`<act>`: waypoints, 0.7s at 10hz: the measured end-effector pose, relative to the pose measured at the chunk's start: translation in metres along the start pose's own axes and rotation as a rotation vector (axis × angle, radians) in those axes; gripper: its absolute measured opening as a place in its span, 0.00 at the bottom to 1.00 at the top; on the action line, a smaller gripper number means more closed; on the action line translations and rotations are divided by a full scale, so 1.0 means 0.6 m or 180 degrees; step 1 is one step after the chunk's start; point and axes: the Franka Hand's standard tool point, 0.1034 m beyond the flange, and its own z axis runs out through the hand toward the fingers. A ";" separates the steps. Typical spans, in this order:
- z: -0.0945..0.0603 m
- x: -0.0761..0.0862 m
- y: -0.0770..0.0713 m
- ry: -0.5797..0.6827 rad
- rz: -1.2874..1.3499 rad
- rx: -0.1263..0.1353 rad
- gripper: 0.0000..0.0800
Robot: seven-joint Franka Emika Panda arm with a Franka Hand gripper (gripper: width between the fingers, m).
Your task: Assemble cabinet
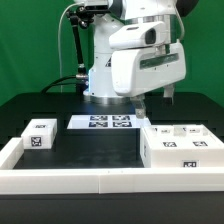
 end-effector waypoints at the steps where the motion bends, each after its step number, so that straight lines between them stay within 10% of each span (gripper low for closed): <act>1: 0.007 -0.001 -0.018 0.0057 0.0532 -0.0011 1.00; 7: 0.017 -0.002 -0.042 0.0061 0.2004 0.0147 1.00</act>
Offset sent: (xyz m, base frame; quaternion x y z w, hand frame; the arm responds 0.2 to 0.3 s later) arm 0.0000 0.0000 0.0000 0.0000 0.0000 0.1938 0.9810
